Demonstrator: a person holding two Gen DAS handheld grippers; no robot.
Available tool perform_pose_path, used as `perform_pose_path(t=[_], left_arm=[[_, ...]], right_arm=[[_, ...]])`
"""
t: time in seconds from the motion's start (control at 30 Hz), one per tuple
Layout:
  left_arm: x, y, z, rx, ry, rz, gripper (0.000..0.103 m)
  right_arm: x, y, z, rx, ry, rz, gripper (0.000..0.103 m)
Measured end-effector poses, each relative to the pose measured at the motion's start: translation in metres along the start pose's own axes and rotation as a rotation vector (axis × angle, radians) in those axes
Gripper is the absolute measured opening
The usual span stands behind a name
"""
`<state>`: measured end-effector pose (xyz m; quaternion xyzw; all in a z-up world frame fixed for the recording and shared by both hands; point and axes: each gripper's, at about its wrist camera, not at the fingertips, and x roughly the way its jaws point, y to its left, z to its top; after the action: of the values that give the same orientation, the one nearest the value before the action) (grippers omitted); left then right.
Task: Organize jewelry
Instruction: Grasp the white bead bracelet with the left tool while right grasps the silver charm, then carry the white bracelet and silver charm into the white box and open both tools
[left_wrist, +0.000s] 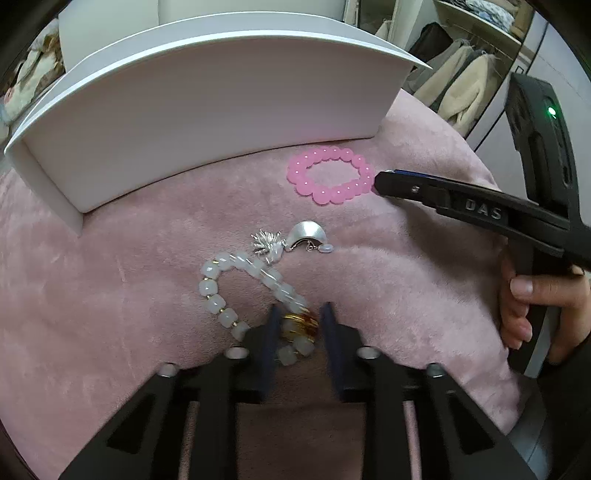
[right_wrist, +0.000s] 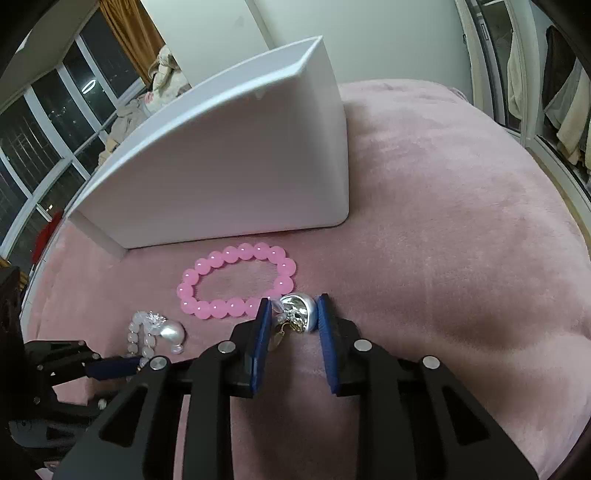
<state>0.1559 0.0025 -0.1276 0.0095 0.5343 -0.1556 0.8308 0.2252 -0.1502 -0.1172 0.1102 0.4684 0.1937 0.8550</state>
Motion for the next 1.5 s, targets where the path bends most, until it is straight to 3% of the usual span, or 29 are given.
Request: perform_pose_path(t=[0.37, 0.7, 1.07, 1.5], left_arm=[[-0.016, 0.003, -0.003, -0.012, -0.037, -0.004, 0.025], [-0.06, 0.006, 0.007, -0.01, -0.126, -0.011, 0.024], [-0.092, 0.0, 0.023, -0.008, -0.197, -0.035, 0.024], [-0.131, 0.005, 0.051, 0.02, -0.298, -0.038, 0.024]], right_arm=[[-0.047, 0.002, 0.003, 0.024, -0.112, 0.005, 0.025], [-0.081, 0.005, 0.001, 0.002, -0.188, -0.01, 0.025], [-0.116, 0.003, 0.007, 0.007, -0.254, -0.013, 0.025], [-0.128, 0.008, 0.011, 0.004, -0.28, -0.014, 0.025]])
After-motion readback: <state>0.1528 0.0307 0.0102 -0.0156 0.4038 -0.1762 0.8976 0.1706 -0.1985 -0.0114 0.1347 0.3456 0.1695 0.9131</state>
